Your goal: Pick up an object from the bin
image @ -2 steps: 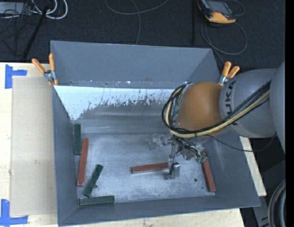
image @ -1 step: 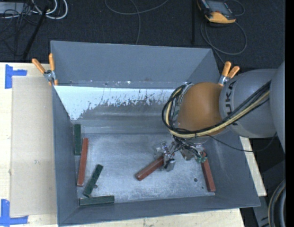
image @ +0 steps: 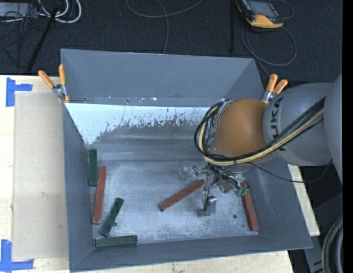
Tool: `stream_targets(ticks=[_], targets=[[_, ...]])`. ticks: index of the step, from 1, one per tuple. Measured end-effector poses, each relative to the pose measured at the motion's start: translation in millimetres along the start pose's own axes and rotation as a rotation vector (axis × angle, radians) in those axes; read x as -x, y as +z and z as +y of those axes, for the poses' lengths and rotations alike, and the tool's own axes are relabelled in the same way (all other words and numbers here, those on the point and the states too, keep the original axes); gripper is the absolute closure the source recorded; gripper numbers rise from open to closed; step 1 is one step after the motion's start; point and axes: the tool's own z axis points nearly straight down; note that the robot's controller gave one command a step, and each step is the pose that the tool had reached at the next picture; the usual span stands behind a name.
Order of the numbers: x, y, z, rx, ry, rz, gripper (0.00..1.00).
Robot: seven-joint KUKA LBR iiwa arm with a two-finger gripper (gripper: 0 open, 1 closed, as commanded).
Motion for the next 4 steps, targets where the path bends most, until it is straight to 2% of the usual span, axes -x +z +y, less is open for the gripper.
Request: stream_targets(ticks=[1, 2, 3, 4], targets=[[0.0, 0, 0, 0.000, -0.001, 0.000, 1.00], [0.0, 0, 0, 0.000, -0.001, 0.000, 0.00], [-0.9, 0, 17, 0.001, -0.080, 0.001, 0.00], [27.6, -1, 2, -0.001, -0.138, -0.003, 0.00]])
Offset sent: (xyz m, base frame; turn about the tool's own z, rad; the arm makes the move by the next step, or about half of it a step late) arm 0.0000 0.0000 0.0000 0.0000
